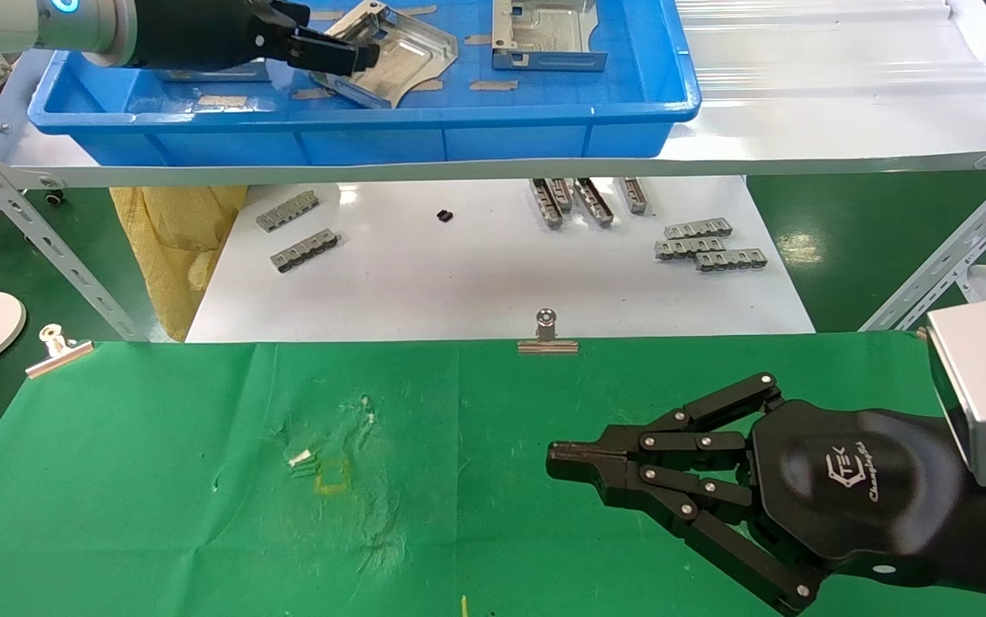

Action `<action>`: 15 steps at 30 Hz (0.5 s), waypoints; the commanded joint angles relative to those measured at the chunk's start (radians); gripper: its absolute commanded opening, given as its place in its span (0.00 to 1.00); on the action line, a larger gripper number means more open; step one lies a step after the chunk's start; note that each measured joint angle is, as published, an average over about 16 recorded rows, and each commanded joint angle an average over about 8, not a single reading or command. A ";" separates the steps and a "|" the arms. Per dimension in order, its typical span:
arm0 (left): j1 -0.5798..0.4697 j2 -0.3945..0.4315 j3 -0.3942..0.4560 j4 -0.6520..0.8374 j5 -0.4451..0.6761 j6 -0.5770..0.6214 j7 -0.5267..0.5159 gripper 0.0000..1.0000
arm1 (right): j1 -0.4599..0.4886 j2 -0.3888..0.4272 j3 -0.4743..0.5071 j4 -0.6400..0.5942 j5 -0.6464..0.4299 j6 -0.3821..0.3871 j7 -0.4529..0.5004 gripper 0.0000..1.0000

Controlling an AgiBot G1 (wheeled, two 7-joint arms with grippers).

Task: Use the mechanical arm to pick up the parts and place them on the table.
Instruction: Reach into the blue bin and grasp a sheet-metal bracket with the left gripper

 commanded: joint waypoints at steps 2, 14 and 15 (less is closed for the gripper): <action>-0.001 0.005 -0.001 0.013 -0.001 -0.009 -0.002 0.00 | 0.000 0.000 0.000 0.000 0.000 0.000 0.000 0.97; -0.002 0.013 -0.005 0.031 -0.006 -0.052 -0.009 0.00 | 0.000 0.000 -0.001 0.000 0.000 0.000 0.000 1.00; -0.002 0.013 -0.004 0.031 -0.005 -0.053 -0.008 0.00 | 0.000 0.000 -0.001 0.000 0.000 0.000 0.000 1.00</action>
